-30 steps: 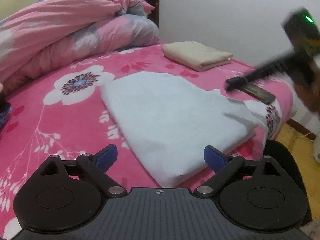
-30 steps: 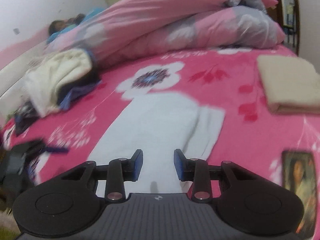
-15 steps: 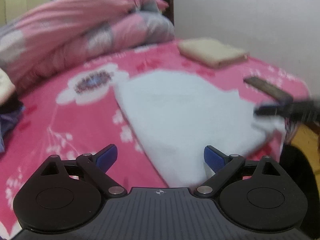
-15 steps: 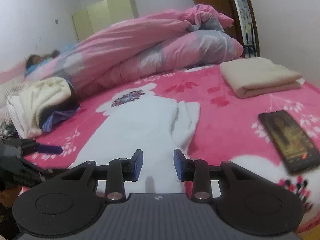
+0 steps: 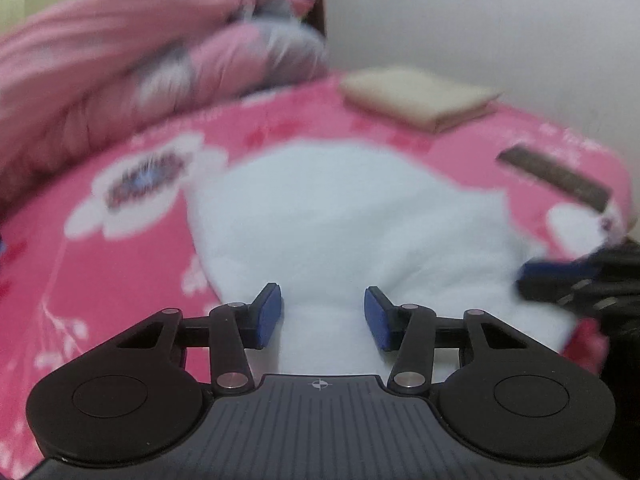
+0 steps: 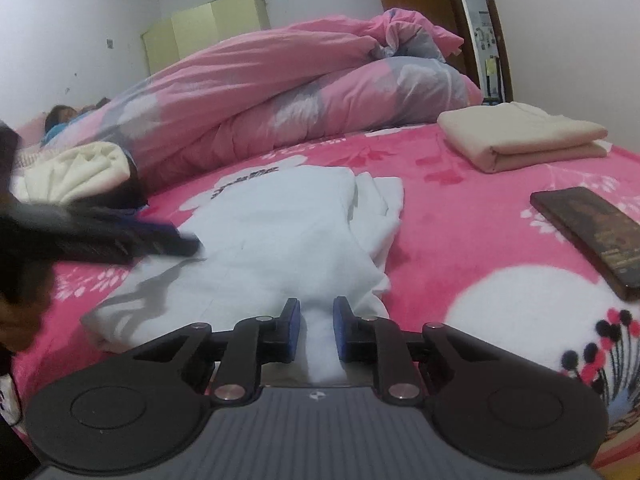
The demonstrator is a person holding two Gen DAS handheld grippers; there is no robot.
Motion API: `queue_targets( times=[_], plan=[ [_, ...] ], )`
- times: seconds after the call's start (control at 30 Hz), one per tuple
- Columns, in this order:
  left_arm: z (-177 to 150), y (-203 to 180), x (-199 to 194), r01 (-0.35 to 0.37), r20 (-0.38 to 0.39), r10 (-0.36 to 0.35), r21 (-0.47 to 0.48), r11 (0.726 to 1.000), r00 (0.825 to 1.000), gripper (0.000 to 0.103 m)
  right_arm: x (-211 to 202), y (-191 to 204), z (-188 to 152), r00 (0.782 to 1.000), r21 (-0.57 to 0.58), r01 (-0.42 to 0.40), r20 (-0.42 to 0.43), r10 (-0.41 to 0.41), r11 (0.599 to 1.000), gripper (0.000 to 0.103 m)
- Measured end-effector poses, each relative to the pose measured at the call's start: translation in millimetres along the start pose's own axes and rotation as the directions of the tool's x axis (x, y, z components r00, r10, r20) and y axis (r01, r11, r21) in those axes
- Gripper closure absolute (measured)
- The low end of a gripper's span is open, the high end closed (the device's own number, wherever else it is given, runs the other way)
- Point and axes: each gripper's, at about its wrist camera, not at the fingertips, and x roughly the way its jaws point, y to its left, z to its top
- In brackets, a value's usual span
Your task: Fold clothes
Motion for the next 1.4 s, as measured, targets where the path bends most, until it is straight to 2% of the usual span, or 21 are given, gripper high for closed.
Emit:
queue_targets(
  times=[0.1,0.2,0.27,0.33,0.37,0.47,0.5,0.7,0.77,0.83,0.9,1.03,1.13,1.17,1.27,1.33,1.4],
  plan=[
    [0.8,13.5,-4.1,0.045,0.009,-0.045,-0.063,0.997,0.999,0.054,-0.1,-5.3,-2.3,1.000,0.024,-0.016,0.002,0.016,1.000,0.085],
    [12.6,25.7,-15.6,0.079,0.087,-0.071,-0.091,0.993,0.994,0.050,-0.9,-7.3,-3.1,1.000,0.030,-0.025,0.003,0.025,0.999,0.085],
    [24.8,34.2,-8.2,0.068,0.108,-0.057,-0.104,0.992,0.992,0.050,-1.2,-8.0,-3.3,1.000,0.031,-0.028,0.003,0.028,0.999,0.085],
    [32.1,46.7,14.8,0.057,0.077,-0.047,-0.139,0.989,0.996,0.051,-1.0,-8.7,-2.9,1.000,0.036,-0.030,0.003,0.029,0.999,0.086],
    [31.8,57.2,32.8,0.061,0.034,-0.056,-0.165,0.984,0.998,0.050,-1.0,-8.7,-3.0,1.000,0.038,-0.029,0.004,0.029,0.999,0.085],
    [24.6,72.5,54.9,0.091,0.015,-0.090,-0.204,0.975,0.996,0.050,-0.9,-7.0,-3.7,1.000,0.031,-0.023,0.006,0.023,0.999,0.086],
    [28.2,72.4,51.7,0.094,0.009,-0.094,-0.195,0.976,0.995,0.051,-0.9,-6.4,-3.8,1.000,0.029,-0.022,0.006,0.021,0.999,0.086],
    [55.3,94.8,43.8,0.118,0.089,-0.098,-0.268,0.956,0.991,0.051,-0.5,-8.7,-4.1,0.999,0.047,-0.032,0.004,0.032,0.998,0.086],
    [62.9,101.9,66.1,0.082,0.052,-0.070,-0.291,0.953,0.996,0.050,-0.5,-10.4,-4.2,0.999,0.057,-0.038,0.004,0.038,0.998,0.086],
    [63.1,104.2,95.8,0.034,-0.022,-0.042,-0.288,0.957,0.999,0.049,-0.6,-10.3,-4.2,0.999,0.059,-0.039,0.004,0.039,0.998,0.086],
    [57.9,105.2,106.4,0.011,-0.019,-0.017,-0.282,0.959,1.000,0.044,-0.8,-10.3,-4.3,0.999,0.060,-0.039,0.005,0.039,0.997,0.086],
    [67.3,104.9,87.6,-0.009,-0.007,0.007,-0.298,0.955,1.000,0.044,-0.9,-11.1,-4.7,0.999,0.065,-0.043,0.007,0.043,0.997,0.086],
    [78.4,90.4,70.0,-0.011,0.041,0.021,-0.237,0.971,0.999,0.035,-0.6,-12.4,-4.8,0.999,0.073,-0.048,0.010,0.048,0.996,0.086],
    [82.0,85.5,64.3,-0.012,0.057,0.025,-0.216,0.976,0.998,0.030,-0.4,-13.1,-4.7,0.999,0.077,-0.051,0.010,0.050,0.996,0.086],
    [87.7,58.4,77.4,-0.011,0.007,0.012,-0.095,0.995,1.000,0.028,0.4,-15.0,-3.9,0.998,0.084,-0.057,0.010,0.056,0.995,0.085],
    [84.6,47.8,94.1,-0.046,-0.060,0.043,-0.054,0.998,0.997,0.029,0.2,-14.5,-3.9,0.998,0.081,-0.056,0.011,0.055,0.995,0.085],
    [83.4,50.2,87.8,-0.069,-0.059,0.064,-0.084,0.994,0.996,0.032,-0.5,-13.5,-4.1,0.999,0.076,-0.054,0.012,0.053,0.996,0.085]
  ],
)
